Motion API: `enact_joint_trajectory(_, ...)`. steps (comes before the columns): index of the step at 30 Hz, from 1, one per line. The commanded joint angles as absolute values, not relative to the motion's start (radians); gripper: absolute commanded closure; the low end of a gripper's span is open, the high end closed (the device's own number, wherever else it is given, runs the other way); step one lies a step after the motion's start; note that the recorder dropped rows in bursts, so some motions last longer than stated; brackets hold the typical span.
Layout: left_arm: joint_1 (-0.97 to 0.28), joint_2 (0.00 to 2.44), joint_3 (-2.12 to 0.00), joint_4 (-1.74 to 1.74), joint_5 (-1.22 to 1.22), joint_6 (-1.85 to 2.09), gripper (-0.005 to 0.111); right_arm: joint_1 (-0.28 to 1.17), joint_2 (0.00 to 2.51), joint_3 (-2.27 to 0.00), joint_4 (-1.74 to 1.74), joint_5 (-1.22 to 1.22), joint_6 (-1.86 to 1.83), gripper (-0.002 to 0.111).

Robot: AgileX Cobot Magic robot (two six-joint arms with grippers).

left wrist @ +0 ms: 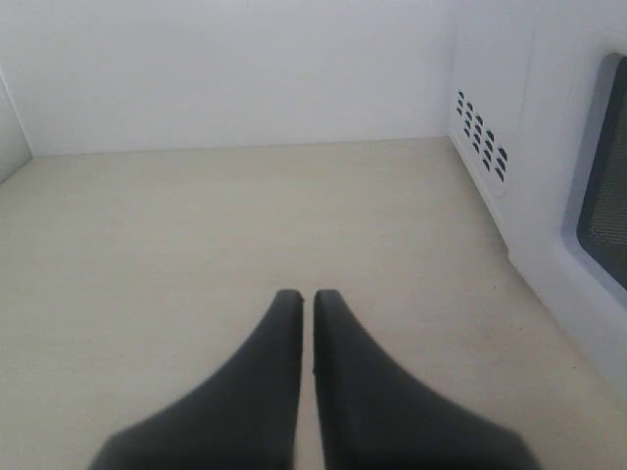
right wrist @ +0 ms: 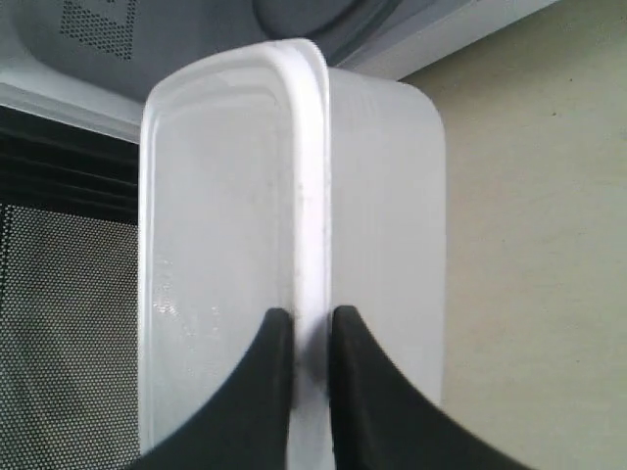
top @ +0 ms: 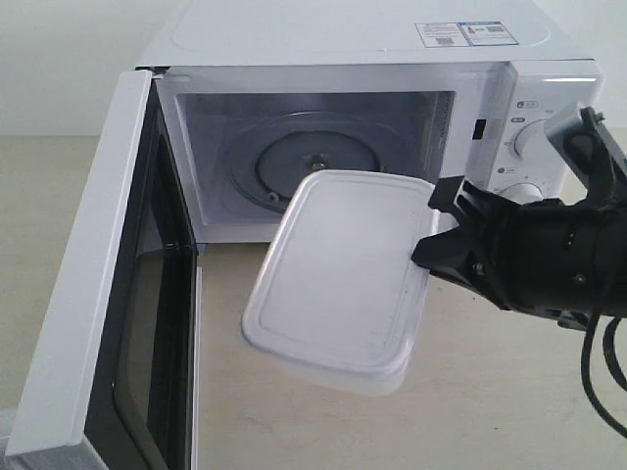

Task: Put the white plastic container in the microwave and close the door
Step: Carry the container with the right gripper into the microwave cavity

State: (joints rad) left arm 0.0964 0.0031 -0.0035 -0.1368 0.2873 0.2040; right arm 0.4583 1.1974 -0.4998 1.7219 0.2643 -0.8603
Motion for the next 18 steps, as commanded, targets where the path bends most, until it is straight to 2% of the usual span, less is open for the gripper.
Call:
enact_joint_trajectory(1, 0.096, 0.000, 0.000, -0.146, 0.288, 0.194, 0.102, 0.576, 1.148, -0.498, 1.591, 0.060, -0.574, 0.108)
enact_joint_trajectory(4, 0.096, 0.000, 0.000, -0.146, 0.288, 0.194, 0.102, 0.649, 1.131, -0.489, 1.429, -0.041, -0.309, 0.108)
enact_joint_trajectory(11, 0.096, 0.000, 0.000, -0.146, 0.288, 0.194, 0.102, 0.780, 1.129, -0.401, 0.724, -0.256, 0.596, 0.108)
enact_joint_trajectory(18, 0.096, 0.000, 0.000, -0.146, 0.288, 0.194, 0.102, 0.800, 1.129, -0.381, 0.665, -0.386, 0.660, 0.108)
